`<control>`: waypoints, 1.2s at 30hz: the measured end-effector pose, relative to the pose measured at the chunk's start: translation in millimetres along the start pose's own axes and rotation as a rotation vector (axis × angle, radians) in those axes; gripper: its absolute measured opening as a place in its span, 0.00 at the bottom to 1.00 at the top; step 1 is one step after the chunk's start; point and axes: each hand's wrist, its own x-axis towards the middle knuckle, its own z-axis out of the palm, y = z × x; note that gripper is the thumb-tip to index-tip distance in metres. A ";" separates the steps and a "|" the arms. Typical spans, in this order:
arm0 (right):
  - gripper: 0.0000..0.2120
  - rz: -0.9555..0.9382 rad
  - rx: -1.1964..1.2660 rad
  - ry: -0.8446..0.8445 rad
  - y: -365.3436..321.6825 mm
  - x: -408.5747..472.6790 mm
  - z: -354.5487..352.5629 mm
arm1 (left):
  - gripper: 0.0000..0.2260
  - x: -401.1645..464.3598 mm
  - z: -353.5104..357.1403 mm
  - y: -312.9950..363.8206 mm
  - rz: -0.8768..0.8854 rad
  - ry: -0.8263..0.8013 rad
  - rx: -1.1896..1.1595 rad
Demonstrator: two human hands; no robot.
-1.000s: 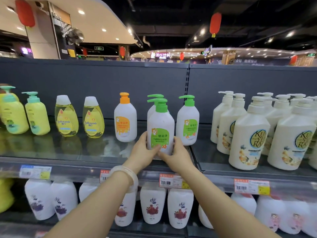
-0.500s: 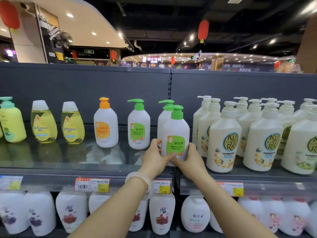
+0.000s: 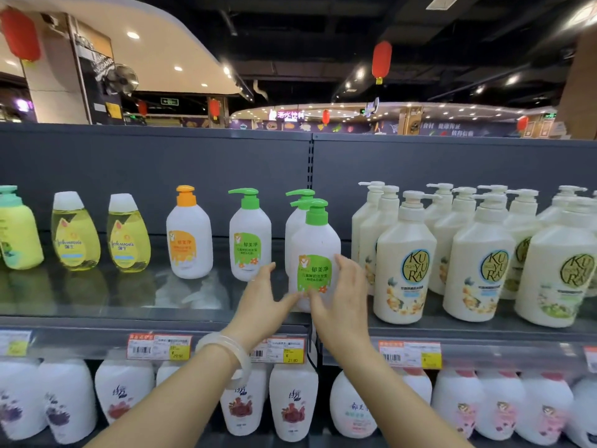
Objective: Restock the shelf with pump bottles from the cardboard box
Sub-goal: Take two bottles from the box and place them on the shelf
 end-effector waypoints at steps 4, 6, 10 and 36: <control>0.17 -0.242 0.071 0.044 -23.7 -8.8 12.3 | 0.26 -13.5 -14.6 -13.5 0.035 0.152 0.074; 0.17 -0.313 0.135 0.016 -38.6 -16.1 20.8 | 0.23 -23.9 -21.1 -19.0 0.069 0.234 0.069; 0.17 -0.325 0.218 -0.266 -61.0 -39.7 44.4 | 0.22 -49.1 -35.6 -40.9 0.078 0.339 0.159; 0.17 -0.831 -0.296 -1.429 -355.2 -382.9 299.5 | 0.21 -431.5 -398.0 -338.8 -0.938 -0.051 0.867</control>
